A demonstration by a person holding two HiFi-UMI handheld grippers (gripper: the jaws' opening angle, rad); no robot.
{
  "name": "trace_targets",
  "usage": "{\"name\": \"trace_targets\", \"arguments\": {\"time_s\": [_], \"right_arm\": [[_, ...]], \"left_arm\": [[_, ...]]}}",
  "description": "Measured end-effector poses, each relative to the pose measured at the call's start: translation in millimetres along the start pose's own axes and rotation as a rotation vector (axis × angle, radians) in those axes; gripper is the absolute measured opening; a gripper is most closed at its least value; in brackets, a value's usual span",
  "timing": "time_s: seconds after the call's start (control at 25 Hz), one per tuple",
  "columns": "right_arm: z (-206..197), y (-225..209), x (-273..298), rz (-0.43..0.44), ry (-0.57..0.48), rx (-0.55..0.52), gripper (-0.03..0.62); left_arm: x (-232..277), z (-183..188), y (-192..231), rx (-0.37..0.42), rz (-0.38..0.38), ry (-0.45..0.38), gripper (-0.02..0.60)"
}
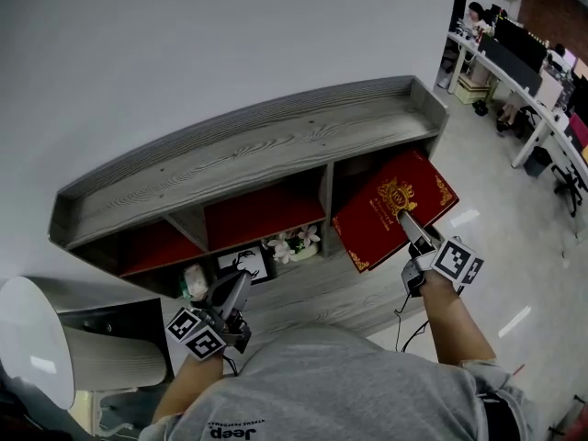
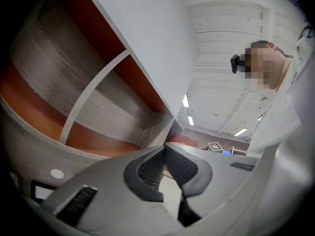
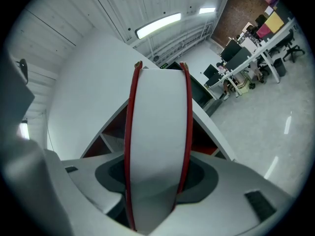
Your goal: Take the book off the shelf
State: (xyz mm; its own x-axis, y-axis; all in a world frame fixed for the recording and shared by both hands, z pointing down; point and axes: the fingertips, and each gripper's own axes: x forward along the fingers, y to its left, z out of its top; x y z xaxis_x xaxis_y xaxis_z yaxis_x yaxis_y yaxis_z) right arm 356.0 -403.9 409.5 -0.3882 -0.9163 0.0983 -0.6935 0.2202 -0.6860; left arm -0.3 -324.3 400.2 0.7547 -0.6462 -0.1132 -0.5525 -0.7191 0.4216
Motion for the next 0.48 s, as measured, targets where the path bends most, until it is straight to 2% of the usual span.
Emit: {"name": "trace_targets", "arguments": {"time_s": [0.2, 0.48], "right_arm": [[-6.8, 1.4, -21.5, 0.048, 0.072, -0.052, 0.249], [-32.2, 20.7, -31.0, 0.253, 0.261, -0.192, 0.249]], "left_arm": [[-1.7, -4.0, 1.8, -0.004, 0.053, -0.027, 0.028], [-16.8, -18.7, -0.3, -0.011, 0.186, -0.093, 0.028]]}}
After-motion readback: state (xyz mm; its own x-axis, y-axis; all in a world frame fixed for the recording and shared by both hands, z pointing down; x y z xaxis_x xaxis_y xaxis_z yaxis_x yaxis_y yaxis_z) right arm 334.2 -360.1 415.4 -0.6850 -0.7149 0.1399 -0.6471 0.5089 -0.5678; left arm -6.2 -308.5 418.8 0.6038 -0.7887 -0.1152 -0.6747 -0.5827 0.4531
